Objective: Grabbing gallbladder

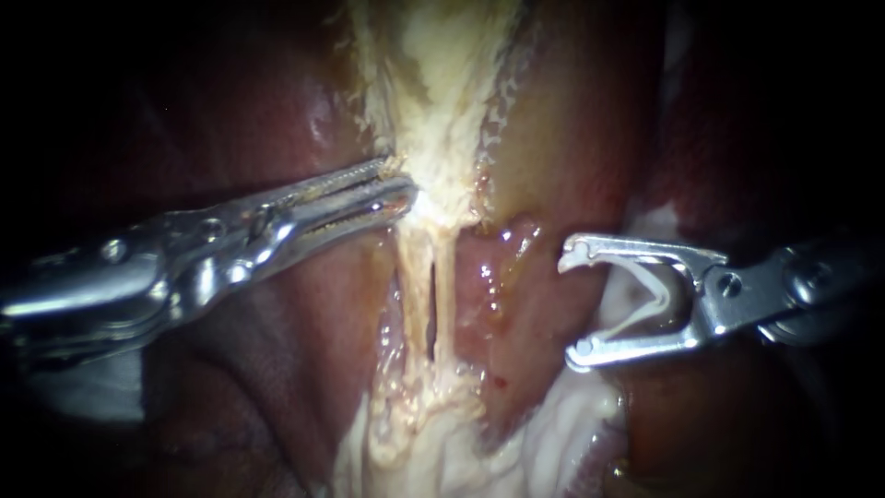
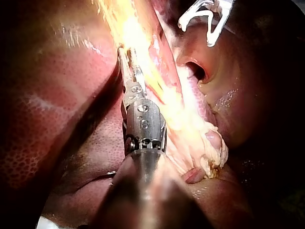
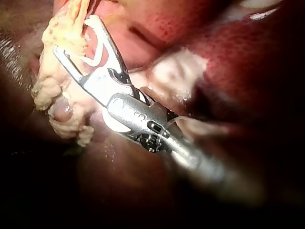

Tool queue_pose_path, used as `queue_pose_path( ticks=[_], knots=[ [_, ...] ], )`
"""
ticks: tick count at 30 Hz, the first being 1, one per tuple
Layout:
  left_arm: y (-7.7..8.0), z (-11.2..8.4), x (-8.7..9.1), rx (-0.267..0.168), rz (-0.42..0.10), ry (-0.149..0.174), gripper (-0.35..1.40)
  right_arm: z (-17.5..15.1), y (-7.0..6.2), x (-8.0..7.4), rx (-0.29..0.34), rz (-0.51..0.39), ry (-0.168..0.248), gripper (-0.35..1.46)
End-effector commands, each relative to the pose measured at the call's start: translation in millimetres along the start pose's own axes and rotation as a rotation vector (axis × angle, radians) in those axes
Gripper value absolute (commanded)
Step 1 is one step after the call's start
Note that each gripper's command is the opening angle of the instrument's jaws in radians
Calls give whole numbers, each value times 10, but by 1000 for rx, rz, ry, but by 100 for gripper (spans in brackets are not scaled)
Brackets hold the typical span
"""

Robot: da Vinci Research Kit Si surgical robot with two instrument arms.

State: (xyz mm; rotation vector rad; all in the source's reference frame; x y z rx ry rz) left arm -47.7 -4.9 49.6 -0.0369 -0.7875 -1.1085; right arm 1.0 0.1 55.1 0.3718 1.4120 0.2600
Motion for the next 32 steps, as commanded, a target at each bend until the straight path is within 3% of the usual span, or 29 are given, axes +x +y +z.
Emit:
queue_pose_path(
  ticks=[1,3,6,13,18,32],
  knots=[
    [-1,0,0,-1,-7,-1,-15,0,0,0,0,0,0,57],
    [-2,0,-1,1,-12,5,-35,0,-1,1,0,0,0,57],
    [-3,-2,-3,8,-29,26,-35,0,-1,1,1,0,1,57],
    [4,-27,-8,86,-63,44,-35,-5,-2,1,3,-2,-1,57],
    [4,-35,-8,105,-74,46,-35,-5,-2,1,3,-1,-1,57],
    [-1,-33,-10,117,-80,47,-35,-4,-1,2,2,0,-1,57]
  ],
)
